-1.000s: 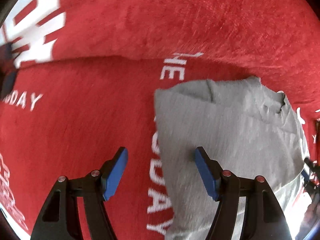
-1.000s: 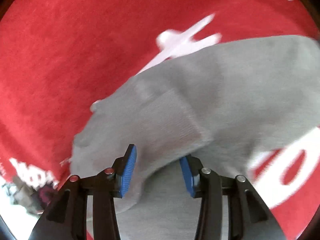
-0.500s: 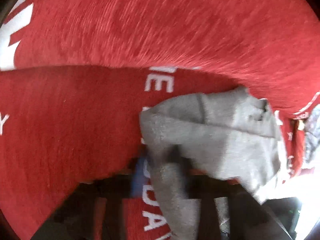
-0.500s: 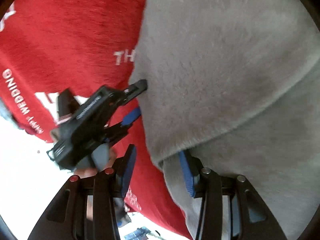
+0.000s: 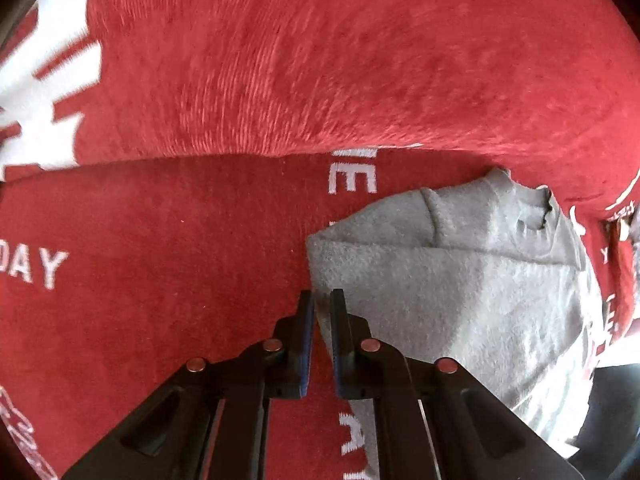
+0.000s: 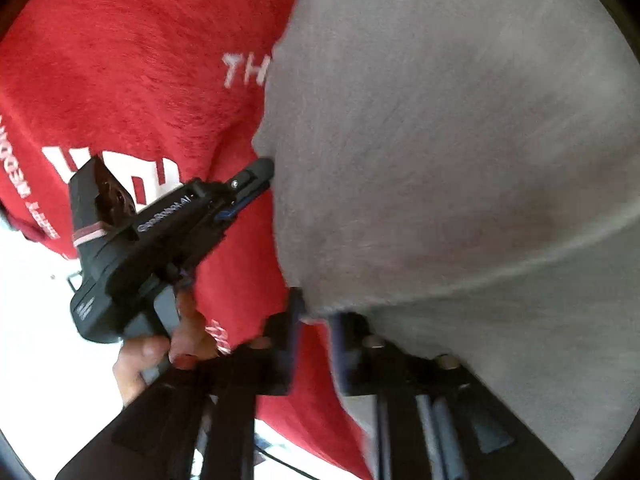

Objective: Fold small clothes
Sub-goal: 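Grasp the sweater side edge with the right gripper and fold it inward, then open the right gripper and withdraw from the folded side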

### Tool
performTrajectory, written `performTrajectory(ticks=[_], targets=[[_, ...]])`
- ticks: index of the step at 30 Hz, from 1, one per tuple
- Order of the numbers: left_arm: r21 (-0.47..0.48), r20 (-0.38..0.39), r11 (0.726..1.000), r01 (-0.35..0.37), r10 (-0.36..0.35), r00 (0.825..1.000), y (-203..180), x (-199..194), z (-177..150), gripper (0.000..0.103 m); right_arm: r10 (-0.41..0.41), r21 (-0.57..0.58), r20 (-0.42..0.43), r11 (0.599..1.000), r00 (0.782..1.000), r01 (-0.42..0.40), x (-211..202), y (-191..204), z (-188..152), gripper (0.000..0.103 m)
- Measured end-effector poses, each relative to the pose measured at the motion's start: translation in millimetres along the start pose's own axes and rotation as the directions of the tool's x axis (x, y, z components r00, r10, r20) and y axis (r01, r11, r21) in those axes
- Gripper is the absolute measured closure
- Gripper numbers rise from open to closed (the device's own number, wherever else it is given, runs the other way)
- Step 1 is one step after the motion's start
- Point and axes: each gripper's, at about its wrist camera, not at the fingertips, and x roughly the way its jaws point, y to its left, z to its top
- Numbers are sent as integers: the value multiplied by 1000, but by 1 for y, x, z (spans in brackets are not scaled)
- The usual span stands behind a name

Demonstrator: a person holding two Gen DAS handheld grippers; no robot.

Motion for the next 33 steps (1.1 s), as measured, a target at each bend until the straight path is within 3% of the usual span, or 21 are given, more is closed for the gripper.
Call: performTrajectory(ticks=[1,3,5,8,11,12,13,16,20,21,25,27,32,33], targets=[[9,16,1000,-5,5,1000,-3,-8,-3,93,-28,-12,49,1000,998,29,-25,-7,4,59],[29,41,999,-17,16,999,-13,-18,-8,93,-113,6,158,993,981,114,-73,-29,12,59],[59,57,998,-23,20,998,-26,-26,-16,93,-217,107,264,975,940,196,-124,-61,26,59],[86,45,996,-34,31,999,-43,-23,-27,93,-301,252,339,942,891,222,-167,-98,46,59],[79,17,996,-51,50,999,-58,-9,-33,93,-300,343,371,924,879,171,-184,-126,67,59],[72,14,996,-56,55,998,-61,-6,-35,93,-303,336,372,925,877,177,-187,-127,75,71],[67,15,995,-69,68,998,-63,-3,-38,93,-321,292,379,931,868,217,-190,-120,82,95],[68,20,993,-99,98,995,-66,5,-42,93,-367,131,412,930,834,344,-196,-99,91,95],[75,21,989,-131,130,991,-83,13,-41,93,-497,161,344,867,797,472,-183,-114,99,94],[76,17,987,-142,141,990,-87,13,-41,93,-482,186,353,876,802,445,-187,-122,98,94],[93,13,979,-180,180,984,-101,8,-46,93,-509,235,353,860,785,452,-206,-126,83,72],[85,5,980,-182,182,983,-107,3,-50,93,-485,234,328,873,811,428,-207,-125,75,57],[104,-15,975,-195,197,980,-130,-4,-62,92,-441,197,294,896,848,397,-204,-111,46,53],[115,-17,971,-208,211,977,-135,-5,-64,92,-433,190,285,900,855,392,-209,-112,36,46]])
